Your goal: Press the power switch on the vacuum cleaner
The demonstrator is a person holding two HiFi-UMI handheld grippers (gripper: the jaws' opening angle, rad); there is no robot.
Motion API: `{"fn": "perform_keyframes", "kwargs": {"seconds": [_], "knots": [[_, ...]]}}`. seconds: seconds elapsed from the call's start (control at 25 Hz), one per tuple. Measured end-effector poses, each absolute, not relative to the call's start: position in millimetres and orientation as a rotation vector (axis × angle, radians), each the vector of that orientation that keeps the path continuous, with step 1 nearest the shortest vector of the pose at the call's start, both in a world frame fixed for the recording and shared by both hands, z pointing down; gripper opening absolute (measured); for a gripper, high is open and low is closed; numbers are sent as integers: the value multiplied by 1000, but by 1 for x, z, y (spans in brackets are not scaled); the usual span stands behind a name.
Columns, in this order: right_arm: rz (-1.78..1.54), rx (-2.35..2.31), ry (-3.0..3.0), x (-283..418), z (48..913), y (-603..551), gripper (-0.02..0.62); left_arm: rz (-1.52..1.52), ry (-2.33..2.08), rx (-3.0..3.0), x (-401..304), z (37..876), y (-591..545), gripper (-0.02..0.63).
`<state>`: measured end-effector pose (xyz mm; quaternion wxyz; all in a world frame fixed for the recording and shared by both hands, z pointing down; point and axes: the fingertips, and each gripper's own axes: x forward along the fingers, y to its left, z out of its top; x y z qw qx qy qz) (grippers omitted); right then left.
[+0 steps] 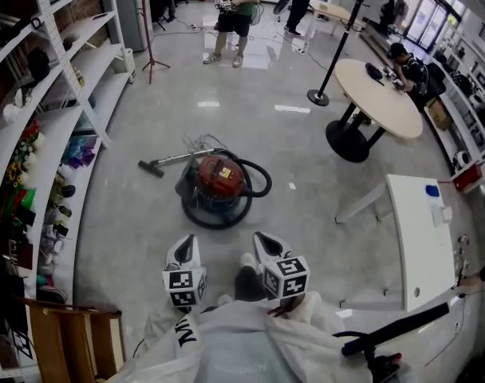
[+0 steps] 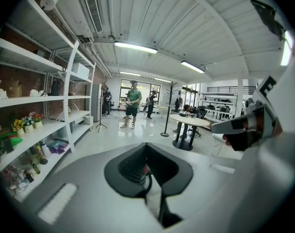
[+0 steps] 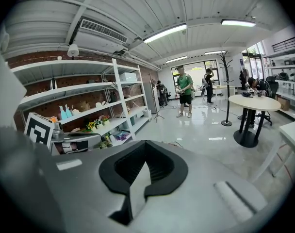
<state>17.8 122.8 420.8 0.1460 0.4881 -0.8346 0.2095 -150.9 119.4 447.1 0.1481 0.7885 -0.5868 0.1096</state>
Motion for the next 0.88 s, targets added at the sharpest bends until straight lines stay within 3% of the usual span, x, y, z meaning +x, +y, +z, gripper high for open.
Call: {"fn": "perform_keyframes", "kwargs": {"seconds": [0.88], "knots": [[643, 1315, -2428, 13, 431, 37, 0, 366, -1724, 2218, -149, 452, 40, 0]]}}
